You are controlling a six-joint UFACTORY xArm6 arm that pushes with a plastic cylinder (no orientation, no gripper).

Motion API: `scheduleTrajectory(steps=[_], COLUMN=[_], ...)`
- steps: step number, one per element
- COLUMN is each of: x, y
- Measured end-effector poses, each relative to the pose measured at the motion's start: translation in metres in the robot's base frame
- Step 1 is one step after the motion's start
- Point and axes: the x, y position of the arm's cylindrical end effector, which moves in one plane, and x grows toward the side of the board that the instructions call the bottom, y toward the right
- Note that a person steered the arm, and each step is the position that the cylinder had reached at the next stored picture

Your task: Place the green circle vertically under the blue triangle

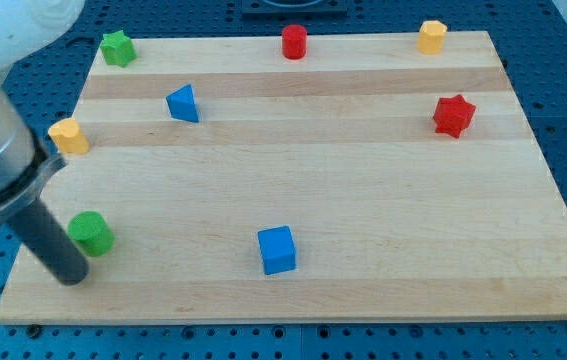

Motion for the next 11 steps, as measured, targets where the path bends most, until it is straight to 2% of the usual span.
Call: scheduleTrajectory(steps=[1,3,4,6,11], x=[0.001,-0.040,-0.044,-0.027,-0.161], y=[-0.016,0.055,0.063,0.011,0.080])
